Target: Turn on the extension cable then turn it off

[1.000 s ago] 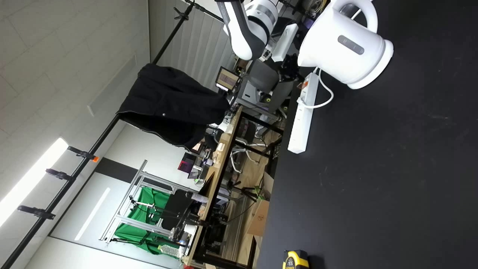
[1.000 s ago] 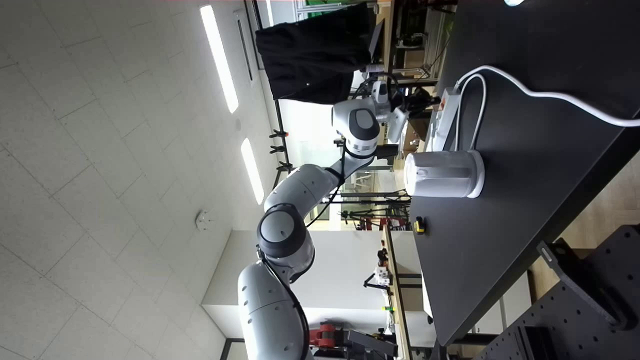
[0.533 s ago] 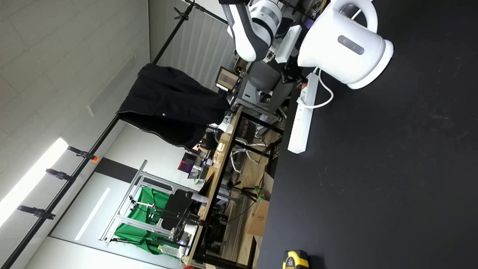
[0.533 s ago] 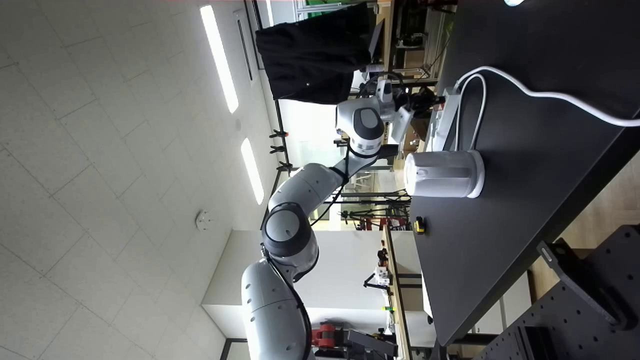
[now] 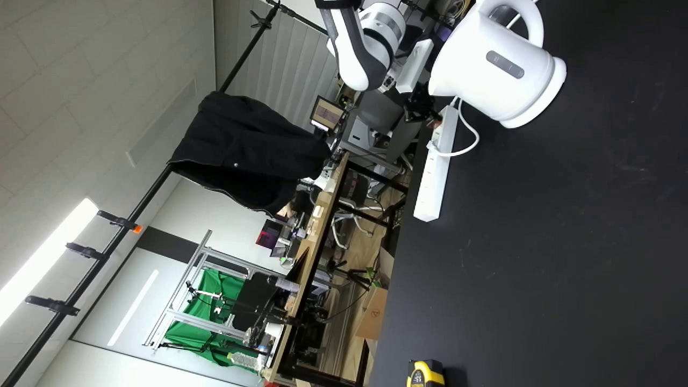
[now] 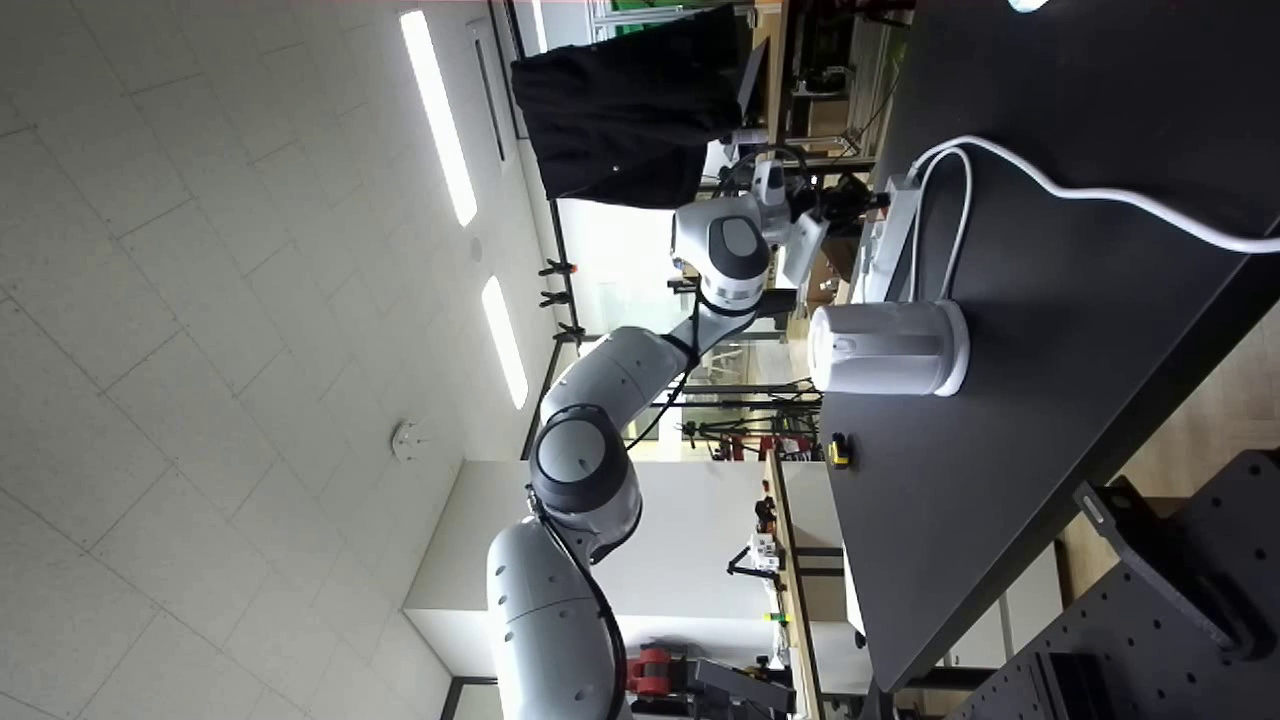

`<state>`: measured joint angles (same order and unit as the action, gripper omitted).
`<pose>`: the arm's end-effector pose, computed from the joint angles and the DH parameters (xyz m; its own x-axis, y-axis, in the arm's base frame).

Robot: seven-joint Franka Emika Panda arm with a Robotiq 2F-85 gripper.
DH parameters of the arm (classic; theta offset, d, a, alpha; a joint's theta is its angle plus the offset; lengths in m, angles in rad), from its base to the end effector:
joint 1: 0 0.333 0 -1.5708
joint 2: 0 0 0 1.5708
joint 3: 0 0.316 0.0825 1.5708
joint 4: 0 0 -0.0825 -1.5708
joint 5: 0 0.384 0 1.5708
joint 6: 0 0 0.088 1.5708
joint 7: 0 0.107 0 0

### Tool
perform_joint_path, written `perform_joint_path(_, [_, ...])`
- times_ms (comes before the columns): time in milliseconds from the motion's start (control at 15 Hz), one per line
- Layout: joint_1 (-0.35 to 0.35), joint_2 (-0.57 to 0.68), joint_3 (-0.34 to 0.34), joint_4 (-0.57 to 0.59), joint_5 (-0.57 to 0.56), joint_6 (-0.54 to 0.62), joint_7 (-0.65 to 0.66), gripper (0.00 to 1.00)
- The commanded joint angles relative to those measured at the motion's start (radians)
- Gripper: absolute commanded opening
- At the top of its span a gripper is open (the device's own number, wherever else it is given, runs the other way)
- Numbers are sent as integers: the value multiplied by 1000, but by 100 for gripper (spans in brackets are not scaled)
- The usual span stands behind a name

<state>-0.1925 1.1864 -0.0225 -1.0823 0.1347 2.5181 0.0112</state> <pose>0.7658 -0.1620 0.1096 0.9209 -0.3050 0.2426 -0.2931 -0.9523 -0.0849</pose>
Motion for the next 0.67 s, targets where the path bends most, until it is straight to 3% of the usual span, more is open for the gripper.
perform_joint_path(0, [-2,64,-11,112,-15,-95,18,0])
perform_joint_path(200, [-5,105,-22,186,-20,-186,29,0])
perform_joint_path(600, [-13,167,-36,291,-22,-250,33,0])
